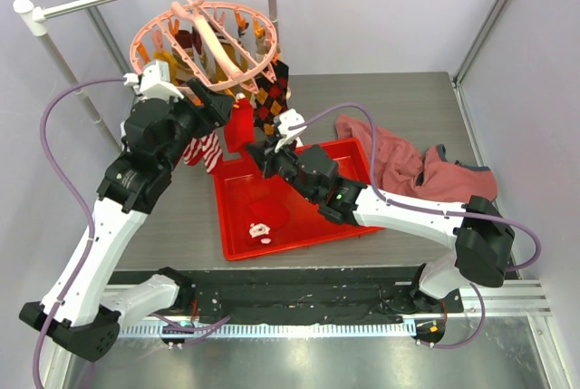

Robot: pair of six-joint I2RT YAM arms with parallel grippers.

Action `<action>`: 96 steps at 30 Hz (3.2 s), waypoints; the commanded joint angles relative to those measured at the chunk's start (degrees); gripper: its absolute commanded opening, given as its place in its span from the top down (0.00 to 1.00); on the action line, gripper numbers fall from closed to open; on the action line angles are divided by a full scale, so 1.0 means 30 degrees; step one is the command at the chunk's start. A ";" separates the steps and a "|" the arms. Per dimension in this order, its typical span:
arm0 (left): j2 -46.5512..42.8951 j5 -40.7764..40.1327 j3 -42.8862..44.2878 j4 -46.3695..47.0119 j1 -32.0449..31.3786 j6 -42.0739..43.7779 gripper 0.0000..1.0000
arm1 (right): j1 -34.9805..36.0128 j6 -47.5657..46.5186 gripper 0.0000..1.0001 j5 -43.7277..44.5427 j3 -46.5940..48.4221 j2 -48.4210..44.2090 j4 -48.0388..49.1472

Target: Remove the socks clipped to the hanger

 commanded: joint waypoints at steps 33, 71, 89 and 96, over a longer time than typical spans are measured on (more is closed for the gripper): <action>0.4141 -0.2587 0.8932 -0.8987 -0.0027 0.2599 0.34 | 0.5853 -1.0656 0.99 0.7870 0.1775 -0.0285 0.0251; 0.9094 -0.8037 1.3623 -1.2917 -0.3250 0.4505 0.67 | 0.6175 -1.0920 0.99 0.7665 0.1951 0.0595 0.0134; 0.8743 -0.6454 1.3066 -1.2096 -0.3250 0.4592 1.00 | 0.6175 -0.8493 0.99 0.7781 -0.0039 -0.1073 -0.0832; 0.8275 -0.5606 1.2335 -1.1452 -0.3221 0.4738 1.00 | 0.6175 -0.4369 0.99 0.7694 -0.2469 -0.3094 -0.3201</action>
